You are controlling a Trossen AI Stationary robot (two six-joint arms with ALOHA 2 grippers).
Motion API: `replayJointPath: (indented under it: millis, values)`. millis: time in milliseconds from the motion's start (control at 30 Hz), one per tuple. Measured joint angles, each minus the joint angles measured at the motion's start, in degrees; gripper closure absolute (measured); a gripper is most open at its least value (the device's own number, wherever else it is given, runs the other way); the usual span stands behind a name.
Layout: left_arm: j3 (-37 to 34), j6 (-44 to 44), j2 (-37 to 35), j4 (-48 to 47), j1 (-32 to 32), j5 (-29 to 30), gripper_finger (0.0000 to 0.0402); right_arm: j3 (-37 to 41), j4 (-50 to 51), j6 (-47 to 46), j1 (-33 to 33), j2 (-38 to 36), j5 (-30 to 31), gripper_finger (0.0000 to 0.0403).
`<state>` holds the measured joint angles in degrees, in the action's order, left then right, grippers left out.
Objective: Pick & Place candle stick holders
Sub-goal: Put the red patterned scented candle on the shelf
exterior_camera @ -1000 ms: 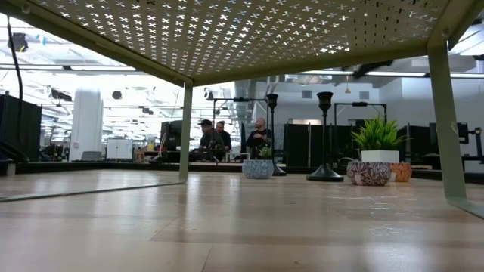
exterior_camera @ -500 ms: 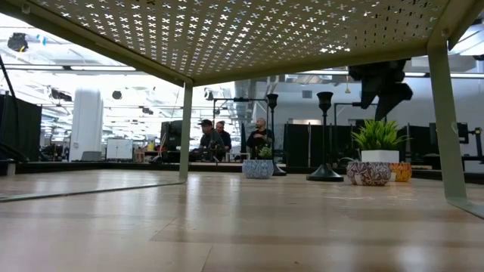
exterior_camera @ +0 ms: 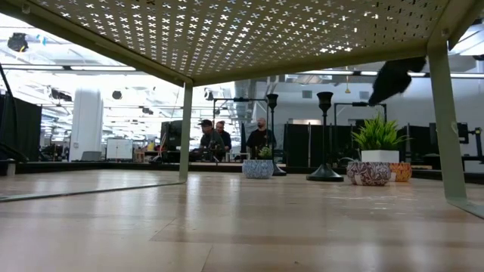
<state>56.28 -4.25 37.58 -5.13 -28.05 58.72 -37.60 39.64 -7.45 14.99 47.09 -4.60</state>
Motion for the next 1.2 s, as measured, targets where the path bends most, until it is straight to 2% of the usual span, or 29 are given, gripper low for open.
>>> replayJointPath:
  millis: [200,400,700,833,1000,1200]
  values:
    - [0.0,0.0,0.0,0.0,0.0,0.5,0.0094,11.8,-16.7,1.2,-1.2,-4.8,0.0,0.0076]
    - [0.0,-0.2,0.0,0.0,0.0,3.5,0.0094,15.4,-23.0,2.3,-3.6,-4.3,1.4,0.0074]
    - [0.0,0.6,0.0,0.0,0.0,5.2,0.0094,15.5,-25.0,-1.2,-7.5,4.2,7.3,0.0034]
    - [0.0,0.6,0.0,0.0,0.0,5.2,0.0094,15.6,-26.7,-4.2,-8.8,9.2,7.9,0.0019]
    - [0.0,1.4,0.0,0.0,0.0,5.8,0.0094,15.6,-30.7,-6.0,-11.2,14.0,8.7,0.0015]
    - [0.0,1.4,0.0,0.0,0.0,6.0,0.0094,15.5,-34.4,-6.2,-14.2,18.0,13.8,0.0015]
